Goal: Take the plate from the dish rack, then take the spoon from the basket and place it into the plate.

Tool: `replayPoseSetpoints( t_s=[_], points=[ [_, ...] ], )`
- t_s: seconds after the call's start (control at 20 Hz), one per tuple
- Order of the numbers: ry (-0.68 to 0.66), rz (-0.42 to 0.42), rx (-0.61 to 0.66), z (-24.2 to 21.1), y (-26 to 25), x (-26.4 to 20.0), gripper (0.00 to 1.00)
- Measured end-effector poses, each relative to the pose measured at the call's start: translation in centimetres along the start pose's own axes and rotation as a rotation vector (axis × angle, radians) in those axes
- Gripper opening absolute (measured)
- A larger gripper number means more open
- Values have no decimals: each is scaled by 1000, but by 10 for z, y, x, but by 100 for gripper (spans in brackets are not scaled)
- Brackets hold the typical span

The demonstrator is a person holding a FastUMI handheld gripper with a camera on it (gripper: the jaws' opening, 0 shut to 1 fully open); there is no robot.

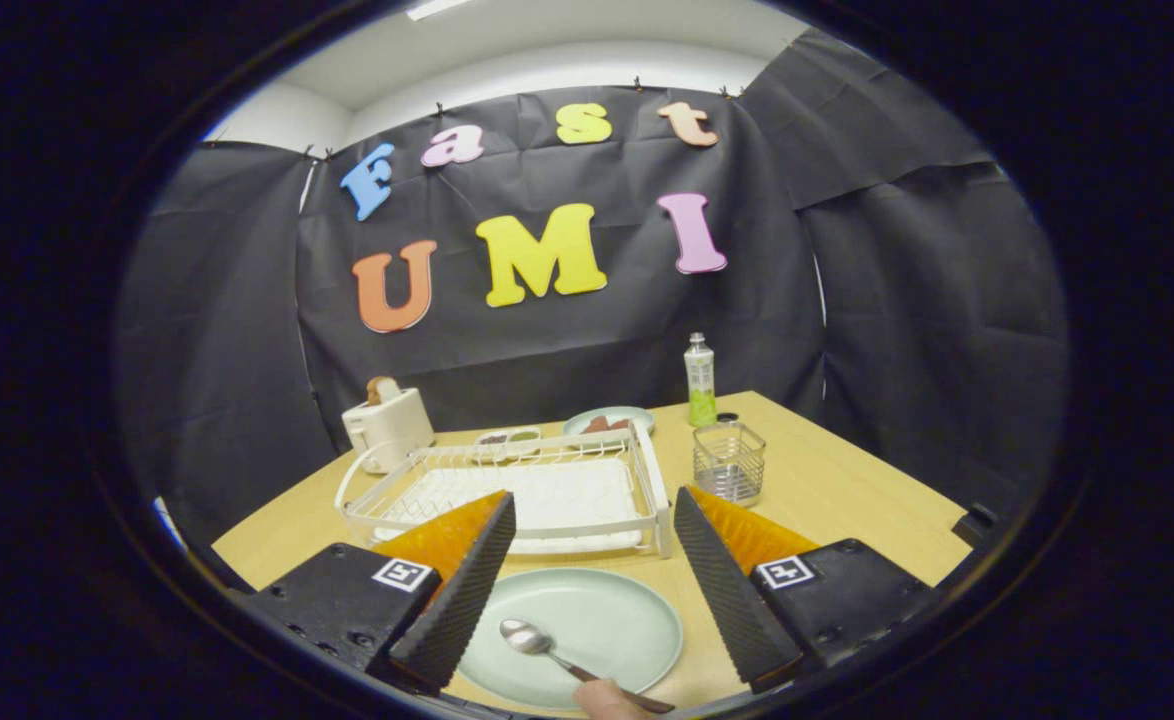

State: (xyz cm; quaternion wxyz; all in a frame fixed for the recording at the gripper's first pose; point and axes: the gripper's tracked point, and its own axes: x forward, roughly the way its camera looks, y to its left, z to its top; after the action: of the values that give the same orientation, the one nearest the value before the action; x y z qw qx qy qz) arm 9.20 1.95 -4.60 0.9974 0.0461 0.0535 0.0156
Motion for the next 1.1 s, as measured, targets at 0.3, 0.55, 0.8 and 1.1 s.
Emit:
replayPoseSetpoints(
  t_s=[0.3, 0.55, 0.8, 1.1],
  points=[
    [-31, -65, -117, 17, -8, -42, 100],
    [-83, -43, -119, 45, -5, -81, 100],
    [-171, -51, -136, 77, -9, -118, 100],
    [-204, -58, -136, 85, -10, -134, 100]
  ],
)
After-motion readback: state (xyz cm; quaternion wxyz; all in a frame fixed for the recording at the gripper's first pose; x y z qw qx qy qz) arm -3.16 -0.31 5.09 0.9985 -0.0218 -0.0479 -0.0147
